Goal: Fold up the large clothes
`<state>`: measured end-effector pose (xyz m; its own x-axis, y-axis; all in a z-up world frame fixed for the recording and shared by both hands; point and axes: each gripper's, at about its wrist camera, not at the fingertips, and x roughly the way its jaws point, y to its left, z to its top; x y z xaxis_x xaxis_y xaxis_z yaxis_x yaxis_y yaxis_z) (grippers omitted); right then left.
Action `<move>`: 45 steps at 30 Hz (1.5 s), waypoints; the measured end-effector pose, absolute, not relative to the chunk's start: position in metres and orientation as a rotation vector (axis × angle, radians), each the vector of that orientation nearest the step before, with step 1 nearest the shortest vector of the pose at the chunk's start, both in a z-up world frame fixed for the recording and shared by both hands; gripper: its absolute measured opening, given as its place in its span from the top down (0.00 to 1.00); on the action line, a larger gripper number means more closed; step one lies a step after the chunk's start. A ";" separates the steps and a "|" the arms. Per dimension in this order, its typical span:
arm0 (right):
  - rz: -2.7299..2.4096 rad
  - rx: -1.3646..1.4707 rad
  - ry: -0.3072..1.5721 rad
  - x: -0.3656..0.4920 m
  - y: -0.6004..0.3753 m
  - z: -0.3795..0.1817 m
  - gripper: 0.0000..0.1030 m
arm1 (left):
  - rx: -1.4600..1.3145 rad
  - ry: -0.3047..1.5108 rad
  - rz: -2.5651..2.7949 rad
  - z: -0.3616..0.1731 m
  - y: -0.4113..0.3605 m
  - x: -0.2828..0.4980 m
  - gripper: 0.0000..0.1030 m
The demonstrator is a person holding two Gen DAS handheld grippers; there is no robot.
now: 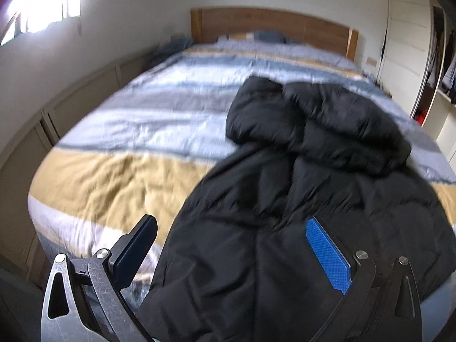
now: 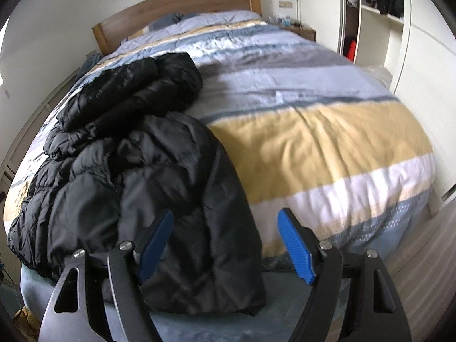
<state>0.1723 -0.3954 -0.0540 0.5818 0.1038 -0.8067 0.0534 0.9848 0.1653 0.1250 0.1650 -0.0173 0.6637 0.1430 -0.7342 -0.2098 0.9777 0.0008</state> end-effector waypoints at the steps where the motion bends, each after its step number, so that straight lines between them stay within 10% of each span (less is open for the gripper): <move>1: 0.032 0.193 0.959 0.172 -0.399 -0.058 0.27 | -0.091 0.840 0.201 -0.024 0.170 0.125 0.00; 37: 0.427 0.704 1.120 0.187 -0.394 -0.143 0.25 | -1.068 0.853 -0.283 -0.130 0.286 0.079 0.01; 45: 0.443 0.707 1.075 0.178 -0.393 -0.139 0.28 | -0.936 0.916 -0.268 -0.116 0.253 0.088 0.36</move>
<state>0.1779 -0.3926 -0.1386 0.4219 0.6434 -0.6388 0.0068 0.7023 0.7118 0.0876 0.2528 -0.1157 0.6083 -0.5637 -0.5588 -0.1739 0.5923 -0.7868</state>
